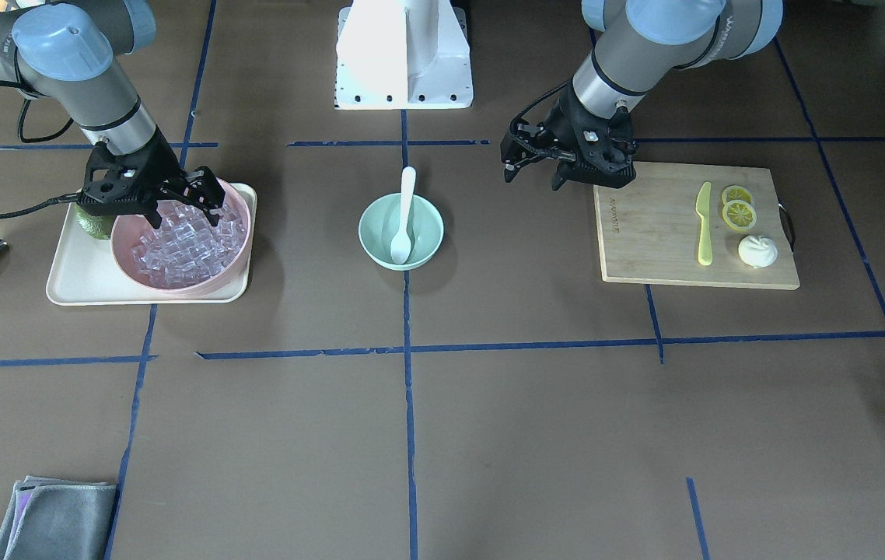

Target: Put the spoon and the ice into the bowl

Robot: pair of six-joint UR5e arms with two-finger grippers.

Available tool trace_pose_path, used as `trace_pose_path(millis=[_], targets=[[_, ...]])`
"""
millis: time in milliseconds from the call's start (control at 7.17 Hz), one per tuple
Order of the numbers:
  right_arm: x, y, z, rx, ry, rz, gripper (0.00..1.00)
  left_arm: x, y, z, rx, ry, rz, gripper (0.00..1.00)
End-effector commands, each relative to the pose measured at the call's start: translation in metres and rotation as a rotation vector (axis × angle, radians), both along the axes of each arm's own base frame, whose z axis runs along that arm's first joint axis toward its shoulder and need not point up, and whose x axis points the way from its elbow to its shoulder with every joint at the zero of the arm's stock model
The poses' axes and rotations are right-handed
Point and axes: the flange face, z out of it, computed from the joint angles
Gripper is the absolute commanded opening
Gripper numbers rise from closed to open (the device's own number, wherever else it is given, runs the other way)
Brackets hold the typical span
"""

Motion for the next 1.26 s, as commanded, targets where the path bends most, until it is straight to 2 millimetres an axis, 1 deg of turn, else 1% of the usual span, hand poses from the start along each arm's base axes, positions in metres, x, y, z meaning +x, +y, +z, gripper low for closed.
trace_pose_path(millis=[0, 140, 419, 837, 1116], targets=[[-0.0018, 0.0008, 0.0, 0.003, 0.003, 0.001, 0.87, -0.0003, 0.0003, -0.0006, 0.002, 0.002, 0.0, 0.77], [-0.0039, 0.0013, 0.0011, 0.008, 0.01, 0.01, 0.79, -0.0003, 0.0002, -0.0015, 0.002, 0.003, -0.001, 0.77], [-0.0042, 0.0013, 0.001, 0.013, 0.012, 0.013, 0.75, -0.0003, 0.0002, -0.0004, 0.0, 0.001, -0.001, 0.78], [-0.005, 0.0014, 0.0013, 0.02, 0.017, 0.019, 0.56, -0.0007, 0.0006, -0.0012, 0.002, 0.003, -0.001, 0.78], [-0.0041, 0.001, 0.0005, 0.021, 0.016, 0.02, 0.37, -0.0014, 0.0, -0.0012, 0.002, 0.003, -0.002, 0.78]])
